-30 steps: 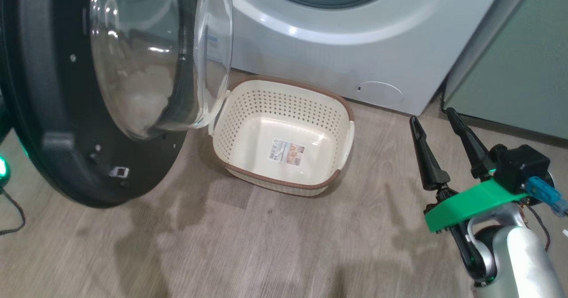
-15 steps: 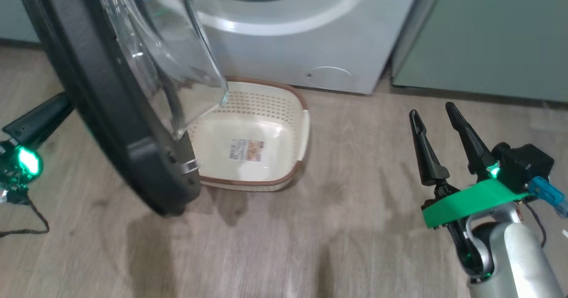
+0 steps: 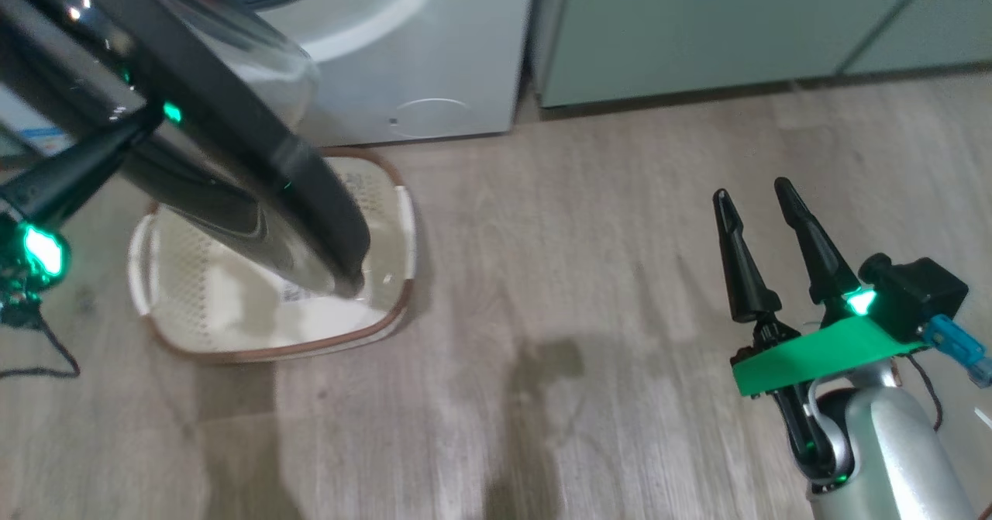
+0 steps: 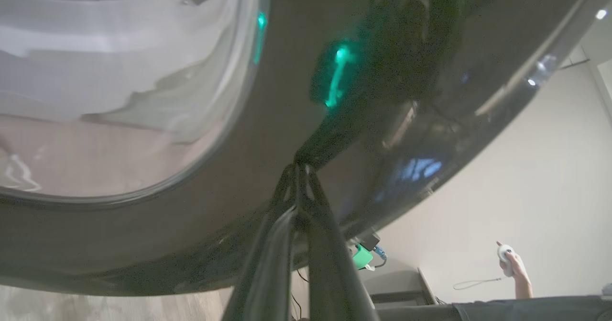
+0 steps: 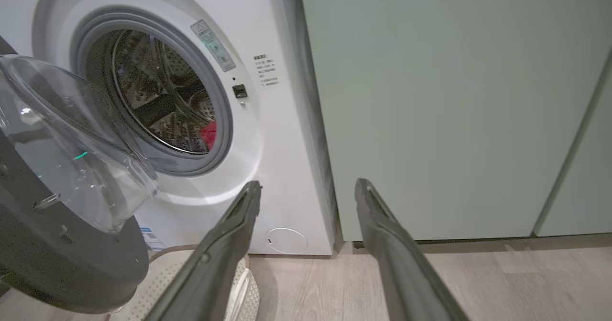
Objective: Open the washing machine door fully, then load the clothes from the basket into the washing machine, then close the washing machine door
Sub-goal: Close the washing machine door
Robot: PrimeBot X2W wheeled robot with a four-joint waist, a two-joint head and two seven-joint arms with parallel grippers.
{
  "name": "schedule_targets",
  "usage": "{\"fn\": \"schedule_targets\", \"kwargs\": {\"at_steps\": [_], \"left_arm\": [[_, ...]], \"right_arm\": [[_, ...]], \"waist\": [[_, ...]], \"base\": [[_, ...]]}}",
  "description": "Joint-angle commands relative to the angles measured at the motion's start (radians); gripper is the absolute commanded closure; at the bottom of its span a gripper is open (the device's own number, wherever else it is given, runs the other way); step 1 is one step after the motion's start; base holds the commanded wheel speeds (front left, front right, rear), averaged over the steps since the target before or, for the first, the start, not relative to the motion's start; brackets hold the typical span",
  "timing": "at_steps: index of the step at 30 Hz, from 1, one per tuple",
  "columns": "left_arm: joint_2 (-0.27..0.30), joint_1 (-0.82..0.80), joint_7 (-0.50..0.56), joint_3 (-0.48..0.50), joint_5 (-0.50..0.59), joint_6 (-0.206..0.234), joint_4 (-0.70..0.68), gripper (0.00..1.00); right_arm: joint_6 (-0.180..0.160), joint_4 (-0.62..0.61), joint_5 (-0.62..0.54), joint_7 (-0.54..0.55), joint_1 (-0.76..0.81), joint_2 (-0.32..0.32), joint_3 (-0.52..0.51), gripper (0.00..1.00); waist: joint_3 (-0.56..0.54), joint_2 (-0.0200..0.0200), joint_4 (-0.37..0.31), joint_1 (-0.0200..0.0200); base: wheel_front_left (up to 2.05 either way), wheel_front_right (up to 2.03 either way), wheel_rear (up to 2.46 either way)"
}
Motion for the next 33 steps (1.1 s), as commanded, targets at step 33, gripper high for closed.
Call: {"fn": "schedule_targets", "kwargs": {"at_steps": [33], "left_arm": [[0.063,-0.367,-0.085,0.033,0.066,0.067,0.247,1.0]], "right_arm": [[0.0,0.042,0.076,-0.101,-0.052,-0.001,0.069,0.0]], "waist": [[0.107,0.0,-0.231,0.0]], "base": [[0.0,0.0,0.0]]}}
